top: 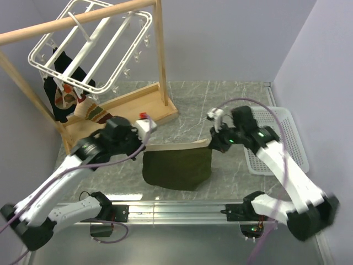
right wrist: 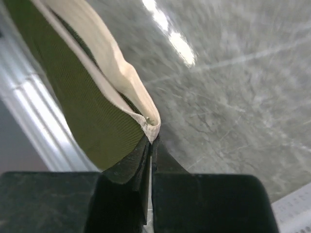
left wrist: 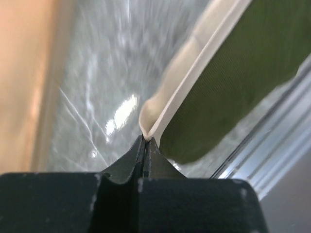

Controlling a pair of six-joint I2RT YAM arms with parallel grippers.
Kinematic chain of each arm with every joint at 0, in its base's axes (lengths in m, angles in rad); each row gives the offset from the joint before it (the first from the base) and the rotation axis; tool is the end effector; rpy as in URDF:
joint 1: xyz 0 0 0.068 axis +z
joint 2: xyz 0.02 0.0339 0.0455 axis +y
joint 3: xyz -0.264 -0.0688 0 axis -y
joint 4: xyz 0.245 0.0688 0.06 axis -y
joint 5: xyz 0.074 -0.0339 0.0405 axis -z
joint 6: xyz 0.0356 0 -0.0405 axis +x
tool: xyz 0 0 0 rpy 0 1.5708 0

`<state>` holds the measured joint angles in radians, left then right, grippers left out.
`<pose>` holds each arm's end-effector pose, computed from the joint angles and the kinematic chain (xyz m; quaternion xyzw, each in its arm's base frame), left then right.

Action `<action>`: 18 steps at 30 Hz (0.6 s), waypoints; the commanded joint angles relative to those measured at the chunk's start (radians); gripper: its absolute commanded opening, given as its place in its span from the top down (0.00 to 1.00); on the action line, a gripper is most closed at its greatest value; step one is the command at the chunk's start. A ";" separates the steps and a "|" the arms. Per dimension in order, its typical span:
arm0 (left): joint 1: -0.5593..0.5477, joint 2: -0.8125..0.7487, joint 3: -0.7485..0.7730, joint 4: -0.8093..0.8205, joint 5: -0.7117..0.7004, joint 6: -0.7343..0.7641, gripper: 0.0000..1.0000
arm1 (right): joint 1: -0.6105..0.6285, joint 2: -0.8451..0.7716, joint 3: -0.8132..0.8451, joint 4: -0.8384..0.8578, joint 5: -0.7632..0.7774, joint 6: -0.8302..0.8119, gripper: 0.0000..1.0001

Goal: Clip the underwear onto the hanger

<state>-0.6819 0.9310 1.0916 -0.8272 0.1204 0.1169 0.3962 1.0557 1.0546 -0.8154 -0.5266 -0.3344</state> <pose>0.1375 -0.1171 0.3561 0.3734 0.8170 -0.1735 0.4037 0.1838 0.0963 0.3266 -0.4102 0.8042 0.2528 0.3479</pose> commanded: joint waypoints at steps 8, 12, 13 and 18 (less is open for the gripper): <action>0.011 0.478 -0.114 0.342 -0.318 0.027 1.00 | -0.003 0.562 0.111 0.220 0.296 0.109 1.00; 0.025 0.595 -0.099 0.430 -0.372 0.021 0.99 | -0.008 0.664 0.182 0.254 0.323 0.138 1.00; 0.028 0.614 -0.093 0.439 -0.381 0.020 0.99 | -0.010 0.679 0.192 0.254 0.329 0.141 1.00; 0.071 0.698 -0.065 0.422 -0.389 0.012 0.85 | -0.010 0.763 0.251 0.223 0.333 0.149 0.67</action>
<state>-0.6361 1.6066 0.9897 -0.4191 -0.2062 0.1314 0.3992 1.7897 1.2556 -0.5877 -0.2401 -0.1917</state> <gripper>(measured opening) 0.129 0.262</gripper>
